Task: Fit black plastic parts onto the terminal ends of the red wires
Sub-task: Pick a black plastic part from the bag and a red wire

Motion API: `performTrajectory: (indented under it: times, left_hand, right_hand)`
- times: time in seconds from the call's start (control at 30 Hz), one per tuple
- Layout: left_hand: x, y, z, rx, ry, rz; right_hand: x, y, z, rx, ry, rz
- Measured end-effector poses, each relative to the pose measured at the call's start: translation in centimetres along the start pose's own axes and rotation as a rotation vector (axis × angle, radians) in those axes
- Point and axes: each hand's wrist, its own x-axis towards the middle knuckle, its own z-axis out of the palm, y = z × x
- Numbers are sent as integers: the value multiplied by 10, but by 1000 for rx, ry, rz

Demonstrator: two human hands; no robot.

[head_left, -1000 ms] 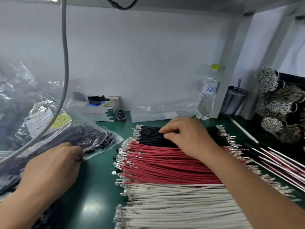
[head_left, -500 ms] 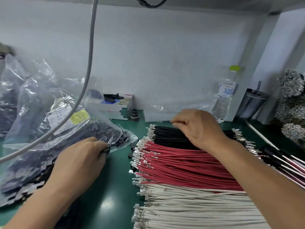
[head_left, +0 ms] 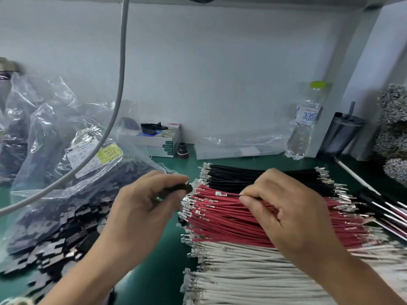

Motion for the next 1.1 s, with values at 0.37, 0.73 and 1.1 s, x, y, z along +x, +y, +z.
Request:
performTrajectory:
  times: [0.37,0.73,1.1]
  left_hand:
    - [-12,26,13,-433,-128,-136]
    - [-14,26,16,-431,-208,-107]
    - [-18,21,21,-420,-207,-130]
  right_hand:
    - [-9,-8,-5,173,-9,53]
    - [-9,-10,-5,155,24,50]
    - [-11,-16,8,251,-59,64]
